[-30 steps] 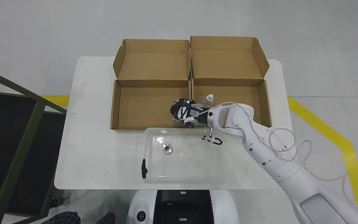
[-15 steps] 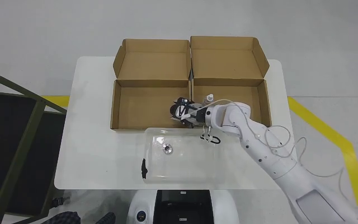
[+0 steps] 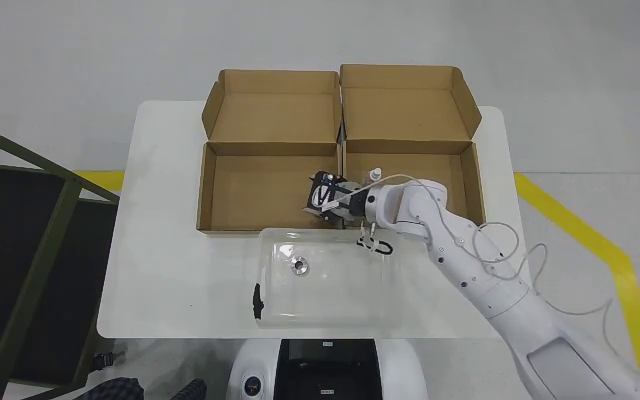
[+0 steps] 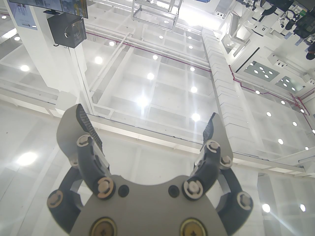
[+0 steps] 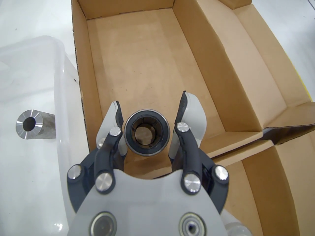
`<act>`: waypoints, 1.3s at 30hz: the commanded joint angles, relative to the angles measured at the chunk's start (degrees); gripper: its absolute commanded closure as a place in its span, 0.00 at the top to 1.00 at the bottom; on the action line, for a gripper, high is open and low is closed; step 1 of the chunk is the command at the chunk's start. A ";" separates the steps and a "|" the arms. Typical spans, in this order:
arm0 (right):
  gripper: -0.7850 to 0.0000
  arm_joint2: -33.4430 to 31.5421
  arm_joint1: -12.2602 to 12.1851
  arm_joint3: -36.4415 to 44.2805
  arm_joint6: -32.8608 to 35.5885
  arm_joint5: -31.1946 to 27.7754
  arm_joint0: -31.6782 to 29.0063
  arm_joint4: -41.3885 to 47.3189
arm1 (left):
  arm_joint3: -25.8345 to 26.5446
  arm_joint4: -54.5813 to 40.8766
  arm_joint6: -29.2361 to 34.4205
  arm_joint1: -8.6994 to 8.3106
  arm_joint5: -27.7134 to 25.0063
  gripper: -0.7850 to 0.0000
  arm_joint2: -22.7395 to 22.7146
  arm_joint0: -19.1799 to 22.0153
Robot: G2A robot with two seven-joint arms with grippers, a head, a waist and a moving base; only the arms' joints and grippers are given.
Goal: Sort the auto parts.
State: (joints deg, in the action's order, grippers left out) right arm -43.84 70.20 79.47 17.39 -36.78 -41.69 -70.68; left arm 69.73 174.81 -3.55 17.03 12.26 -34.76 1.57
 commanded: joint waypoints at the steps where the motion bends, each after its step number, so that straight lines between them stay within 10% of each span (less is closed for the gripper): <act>1: 0.60 -0.83 -0.14 1.39 -0.23 -0.13 -0.16 -0.04 | 0.00 0.00 0.00 0.00 0.00 1.00 0.00 0.00; 15: 0.84 -7.31 -2.55 17.88 3.14 -4.34 -8.40 0.86 | 0.00 0.00 0.00 0.00 0.00 1.00 0.00 0.00; 39: 0.85 -4.84 -4.64 27.81 6.10 -9.43 -22.42 -7.33 | 0.00 0.00 0.00 0.00 0.00 1.00 0.00 0.00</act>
State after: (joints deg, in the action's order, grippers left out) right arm -48.84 65.55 107.52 23.62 -46.22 -64.04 -77.83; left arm 69.73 174.81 -3.55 17.03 12.26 -34.76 1.57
